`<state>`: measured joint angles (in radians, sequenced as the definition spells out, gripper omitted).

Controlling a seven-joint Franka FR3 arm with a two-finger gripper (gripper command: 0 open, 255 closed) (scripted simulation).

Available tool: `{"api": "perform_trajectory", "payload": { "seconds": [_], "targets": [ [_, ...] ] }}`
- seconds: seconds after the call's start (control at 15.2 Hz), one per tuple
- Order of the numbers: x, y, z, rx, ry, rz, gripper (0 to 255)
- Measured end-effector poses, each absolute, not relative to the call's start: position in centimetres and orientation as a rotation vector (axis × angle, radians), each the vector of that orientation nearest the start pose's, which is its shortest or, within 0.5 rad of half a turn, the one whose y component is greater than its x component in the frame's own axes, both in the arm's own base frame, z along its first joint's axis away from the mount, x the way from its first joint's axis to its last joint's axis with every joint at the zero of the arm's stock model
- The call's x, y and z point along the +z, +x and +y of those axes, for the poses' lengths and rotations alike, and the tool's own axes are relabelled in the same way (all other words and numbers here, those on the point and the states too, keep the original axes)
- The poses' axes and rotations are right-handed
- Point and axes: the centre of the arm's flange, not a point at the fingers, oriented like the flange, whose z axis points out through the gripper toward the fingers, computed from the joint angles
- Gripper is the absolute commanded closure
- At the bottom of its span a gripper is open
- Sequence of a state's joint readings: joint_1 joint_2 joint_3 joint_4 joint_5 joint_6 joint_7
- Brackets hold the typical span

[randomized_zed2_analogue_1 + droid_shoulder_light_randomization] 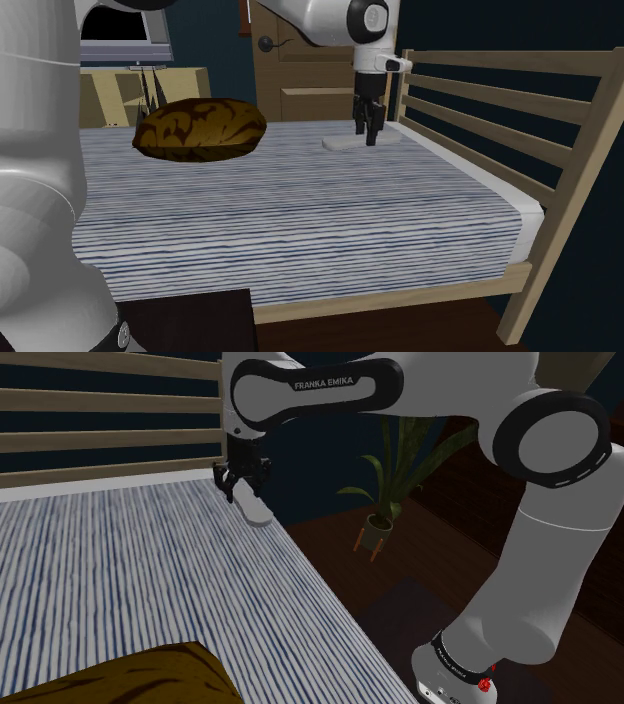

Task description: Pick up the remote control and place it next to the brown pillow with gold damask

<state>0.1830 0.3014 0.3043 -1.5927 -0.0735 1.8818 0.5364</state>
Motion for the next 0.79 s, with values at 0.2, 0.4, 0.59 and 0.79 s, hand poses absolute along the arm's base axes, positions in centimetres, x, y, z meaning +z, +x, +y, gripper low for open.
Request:
{"api": "perform_trajectory", "payload": {
  "seconds": [0.2, 0.4, 0.59, 0.79],
  "targets": [
    [48.2, 58.6, 28.0, 0.012, -3.123, 0.062, 255],
    [49.8, 58.5, 27.9, 0.012, -3.123, 0.062, 255],
    [51.3, 58.5, 28.1, 0.012, -3.123, 0.062, 255],
    [52.8, 58.4, 28.1, 0.012, -3.123, 0.062, 255]
  ]
}}
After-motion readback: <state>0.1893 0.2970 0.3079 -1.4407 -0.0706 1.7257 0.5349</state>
